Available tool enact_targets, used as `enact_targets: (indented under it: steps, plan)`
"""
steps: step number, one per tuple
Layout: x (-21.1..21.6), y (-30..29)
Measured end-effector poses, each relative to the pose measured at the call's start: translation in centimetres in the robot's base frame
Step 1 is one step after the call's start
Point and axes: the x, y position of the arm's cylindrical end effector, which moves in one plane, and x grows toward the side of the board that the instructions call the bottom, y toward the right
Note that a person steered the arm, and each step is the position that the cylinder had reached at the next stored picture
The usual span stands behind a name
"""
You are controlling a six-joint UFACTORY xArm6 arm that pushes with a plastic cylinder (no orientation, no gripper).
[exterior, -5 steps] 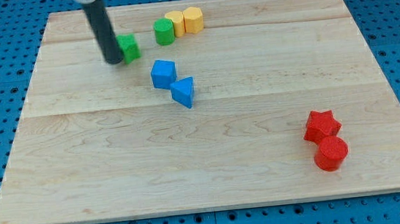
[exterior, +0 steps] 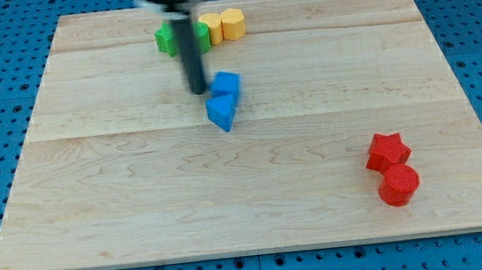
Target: Push the blue blocks towards the center right side of the board
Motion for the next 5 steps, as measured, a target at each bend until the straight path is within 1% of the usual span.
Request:
enact_targets:
  steps: [1, 2, 3, 4, 5]
  plan:
    - [0.1, 9.5]
    - [0.5, 4.7]
    - [4.5, 9.8]
    - [3.5, 13.1]
    - [7.1, 10.6]
